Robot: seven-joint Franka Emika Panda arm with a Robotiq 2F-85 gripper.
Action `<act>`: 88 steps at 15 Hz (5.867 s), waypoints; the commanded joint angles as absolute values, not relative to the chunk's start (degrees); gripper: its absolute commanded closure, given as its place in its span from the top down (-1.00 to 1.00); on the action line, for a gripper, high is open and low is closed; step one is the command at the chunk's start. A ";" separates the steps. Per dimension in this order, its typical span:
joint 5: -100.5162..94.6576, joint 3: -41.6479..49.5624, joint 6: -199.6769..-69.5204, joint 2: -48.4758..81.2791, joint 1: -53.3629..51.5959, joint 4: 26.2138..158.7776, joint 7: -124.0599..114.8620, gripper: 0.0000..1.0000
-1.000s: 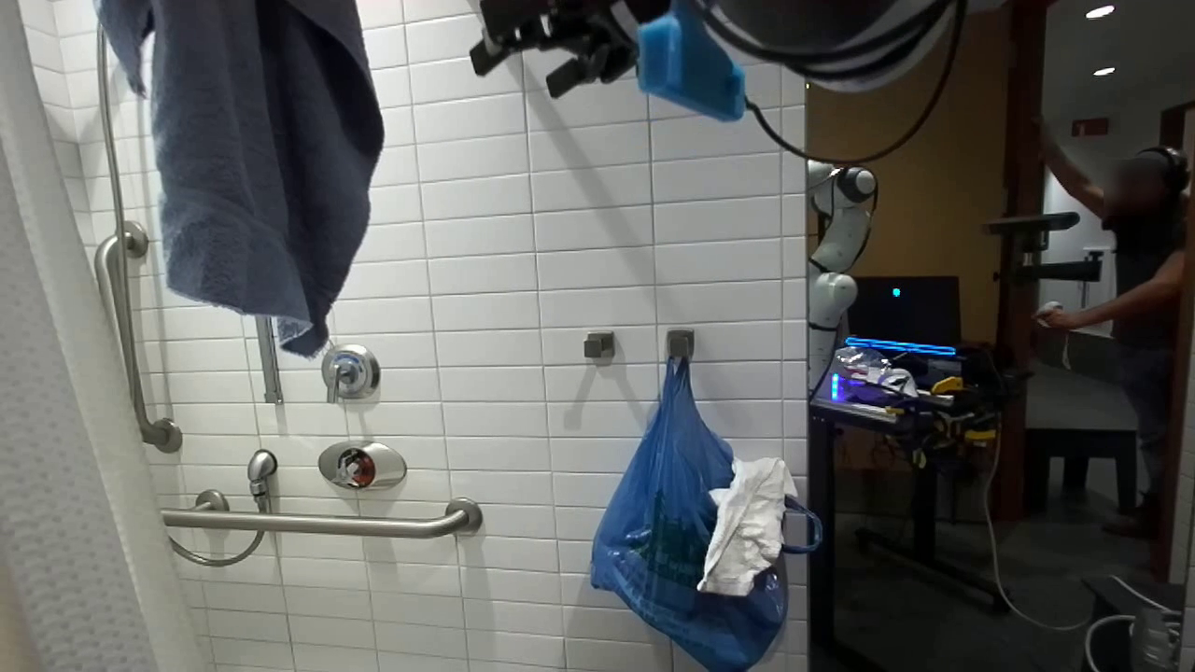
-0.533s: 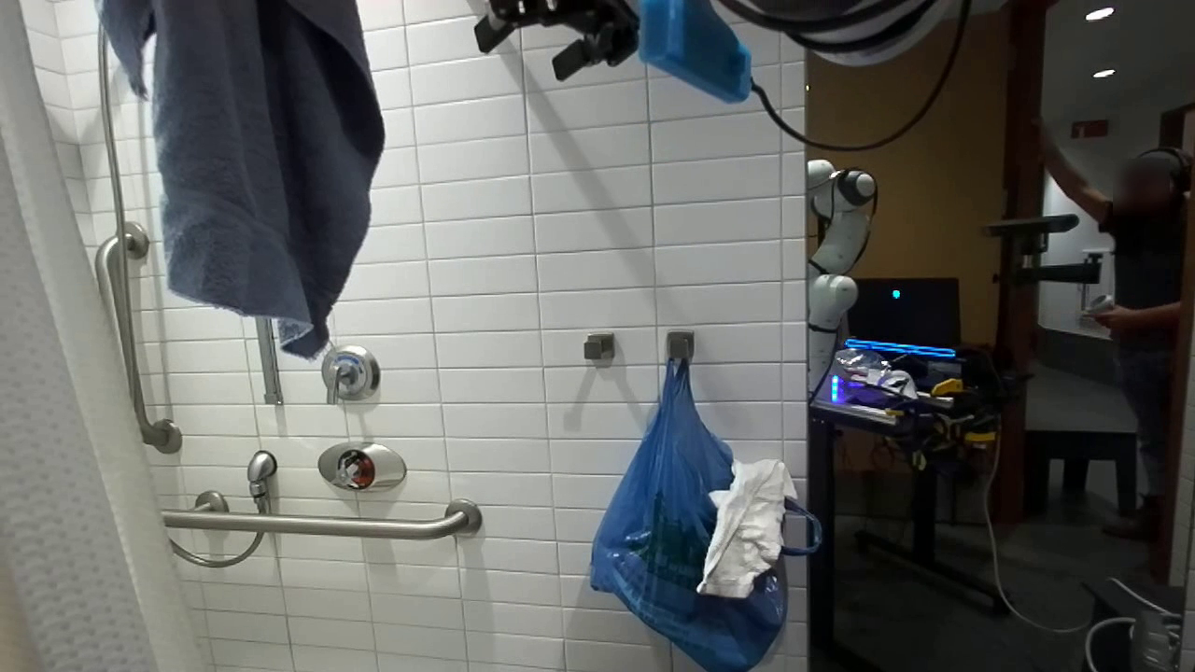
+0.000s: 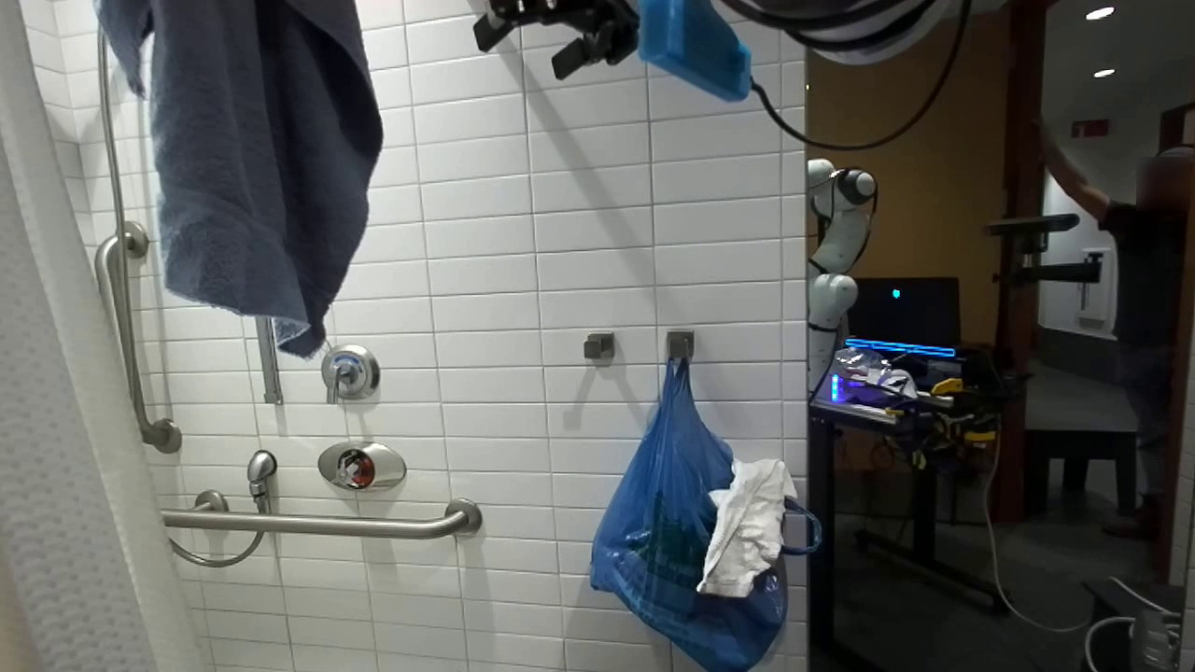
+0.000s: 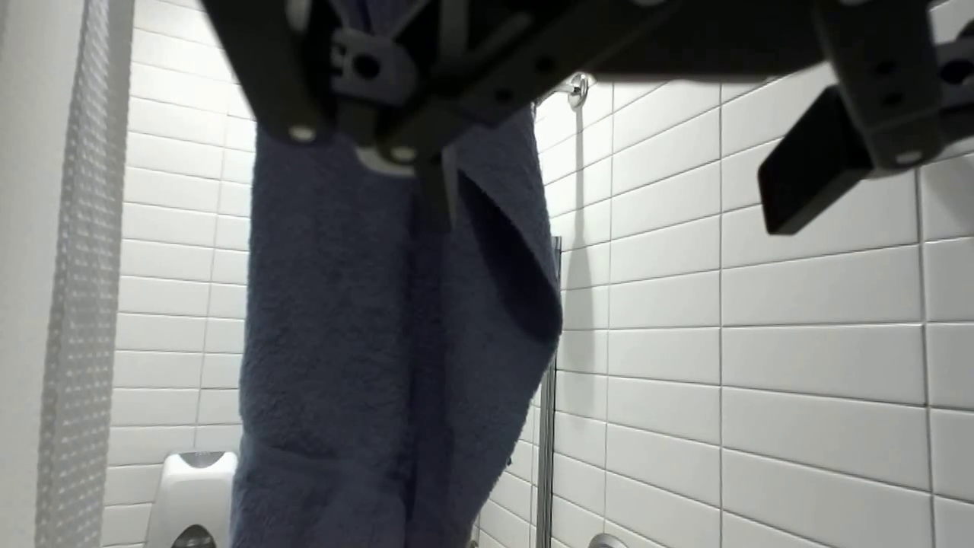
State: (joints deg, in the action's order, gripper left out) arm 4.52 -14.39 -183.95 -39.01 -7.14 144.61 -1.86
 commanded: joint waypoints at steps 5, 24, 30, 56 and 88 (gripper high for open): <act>3.29 -13.95 -183.86 -38.98 -7.38 144.57 -2.78 1.00; 2.26 -18.45 -184.53 -30.33 -6.73 134.99 -2.88 1.00; 1.75 -27.19 -181.50 -22.44 2.93 125.29 -2.38 1.00; -0.43 -66.64 -170.27 -24.61 40.88 108.79 -18.39 1.00; -2.77 -90.54 -168.64 -18.41 68.89 97.61 -13.50 1.00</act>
State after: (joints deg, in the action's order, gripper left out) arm -0.94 -83.66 -170.18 -21.71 63.39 100.80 -16.54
